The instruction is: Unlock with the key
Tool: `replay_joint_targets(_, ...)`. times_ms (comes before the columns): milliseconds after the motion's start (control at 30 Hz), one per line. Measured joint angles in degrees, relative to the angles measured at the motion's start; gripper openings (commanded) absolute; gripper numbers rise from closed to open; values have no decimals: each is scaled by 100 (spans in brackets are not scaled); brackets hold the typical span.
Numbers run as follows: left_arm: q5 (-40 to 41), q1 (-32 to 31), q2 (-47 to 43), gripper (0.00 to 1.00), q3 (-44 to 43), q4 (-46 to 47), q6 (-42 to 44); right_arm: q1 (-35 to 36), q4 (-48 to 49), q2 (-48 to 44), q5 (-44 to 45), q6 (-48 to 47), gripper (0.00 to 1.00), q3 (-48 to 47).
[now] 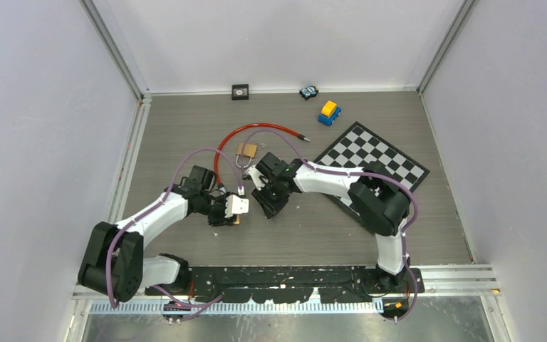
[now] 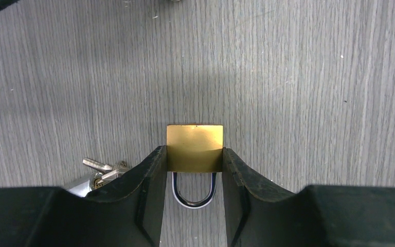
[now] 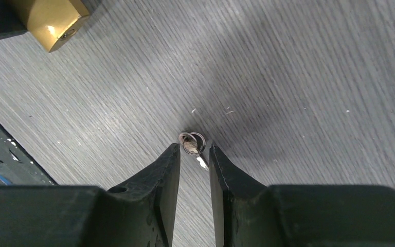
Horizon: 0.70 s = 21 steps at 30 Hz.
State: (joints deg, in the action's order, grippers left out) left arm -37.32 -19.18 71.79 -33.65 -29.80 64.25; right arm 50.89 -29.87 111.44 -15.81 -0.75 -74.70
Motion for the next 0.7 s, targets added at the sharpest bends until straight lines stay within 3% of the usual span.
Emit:
replay_joint_targets(433,0,0,0,0,4,2,-85,15,-20,37,131,-17,34,-68)
replay_joint_targets(700,0,0,0,0,4,2,-87,111,-15,87,142,-61,28,-122)
